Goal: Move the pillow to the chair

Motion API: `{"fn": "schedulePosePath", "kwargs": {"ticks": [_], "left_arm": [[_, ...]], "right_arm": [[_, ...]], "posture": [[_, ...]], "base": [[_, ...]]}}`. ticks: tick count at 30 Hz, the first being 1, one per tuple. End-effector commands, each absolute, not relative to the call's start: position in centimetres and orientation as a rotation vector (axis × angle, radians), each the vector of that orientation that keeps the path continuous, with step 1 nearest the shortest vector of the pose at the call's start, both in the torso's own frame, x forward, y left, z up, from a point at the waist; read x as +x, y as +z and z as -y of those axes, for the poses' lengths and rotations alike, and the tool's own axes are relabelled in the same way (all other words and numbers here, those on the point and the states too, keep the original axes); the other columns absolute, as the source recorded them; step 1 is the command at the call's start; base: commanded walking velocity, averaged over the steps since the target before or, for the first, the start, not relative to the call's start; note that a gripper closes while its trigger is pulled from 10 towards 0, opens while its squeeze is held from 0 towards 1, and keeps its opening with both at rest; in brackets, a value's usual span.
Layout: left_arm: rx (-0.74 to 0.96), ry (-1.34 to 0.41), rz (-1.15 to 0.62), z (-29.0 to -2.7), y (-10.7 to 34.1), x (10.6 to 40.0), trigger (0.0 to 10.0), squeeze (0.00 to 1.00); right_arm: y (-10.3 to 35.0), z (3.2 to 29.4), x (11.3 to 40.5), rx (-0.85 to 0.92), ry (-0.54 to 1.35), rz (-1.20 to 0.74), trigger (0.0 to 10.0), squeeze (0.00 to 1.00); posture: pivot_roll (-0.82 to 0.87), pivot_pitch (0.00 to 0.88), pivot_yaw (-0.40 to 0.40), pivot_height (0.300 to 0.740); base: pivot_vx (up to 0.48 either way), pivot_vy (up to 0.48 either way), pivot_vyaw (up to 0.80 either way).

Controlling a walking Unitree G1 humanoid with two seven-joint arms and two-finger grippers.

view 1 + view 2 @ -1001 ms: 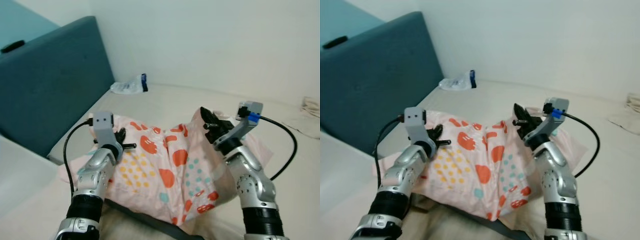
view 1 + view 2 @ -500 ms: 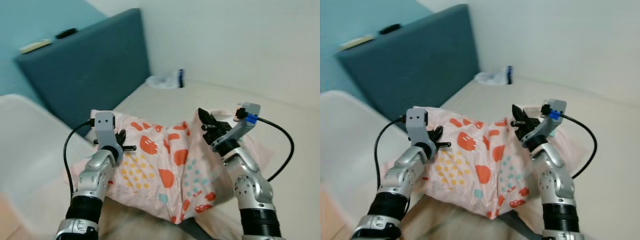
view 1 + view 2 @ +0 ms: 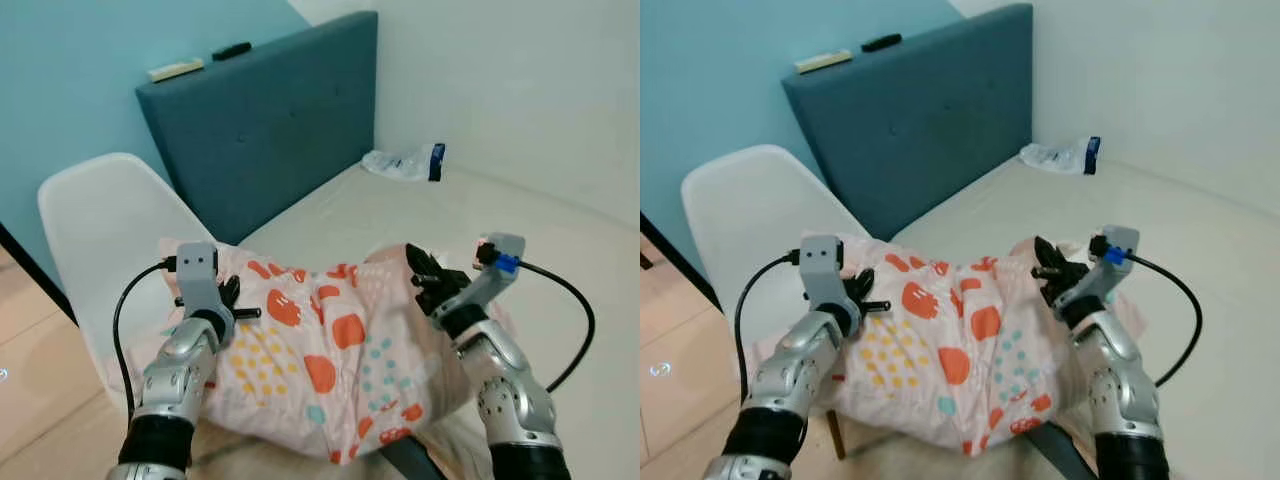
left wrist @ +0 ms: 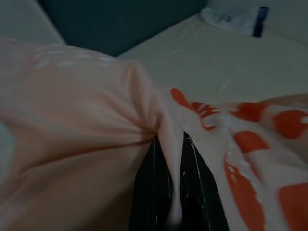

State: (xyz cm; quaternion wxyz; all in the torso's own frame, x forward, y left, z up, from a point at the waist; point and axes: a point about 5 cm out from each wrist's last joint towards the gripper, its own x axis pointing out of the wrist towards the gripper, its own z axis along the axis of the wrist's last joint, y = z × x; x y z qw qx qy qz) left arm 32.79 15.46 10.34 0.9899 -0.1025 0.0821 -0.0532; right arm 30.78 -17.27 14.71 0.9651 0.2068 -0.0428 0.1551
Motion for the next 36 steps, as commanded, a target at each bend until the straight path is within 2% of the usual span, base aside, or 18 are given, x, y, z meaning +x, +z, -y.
{"fn": "schedulePosePath", "kwargs": {"ticks": [1,28,33,36], "left_arm": [[-0.191,-0.122,-0.135,-15.15,10.95,32.75,10.0,0.00],[-0.179,-0.145,-0.139,-14.41,11.14,32.92,10.0,0.00],[-0.161,-0.137,-0.160,-14.31,10.79,32.86,10.0,0.00],[-0.168,-0.121,-0.164,-14.35,10.76,32.91,10.0,0.00]], "right_arm": [[15.54,16.81,30.69,0.397,0.348,0.120,10.0,0.00],[15.68,16.62,30.89,0.385,0.328,0.113,10.0,0.00],[15.51,16.51,30.86,0.373,0.335,0.096,10.0,0.00],[15.63,16.44,30.70,0.344,0.348,0.107,10.0,0.00]], "posture": [[-0.12,0.064,0.074,0.740],[-0.13,0.062,0.084,0.740],[-0.13,0.061,0.084,0.740],[-0.14,0.059,0.083,0.740]], "base": [[0.000,0.000,0.63],[0.000,0.000,0.62],[0.000,-0.465,0.00],[0.000,-0.465,0.70]]}}
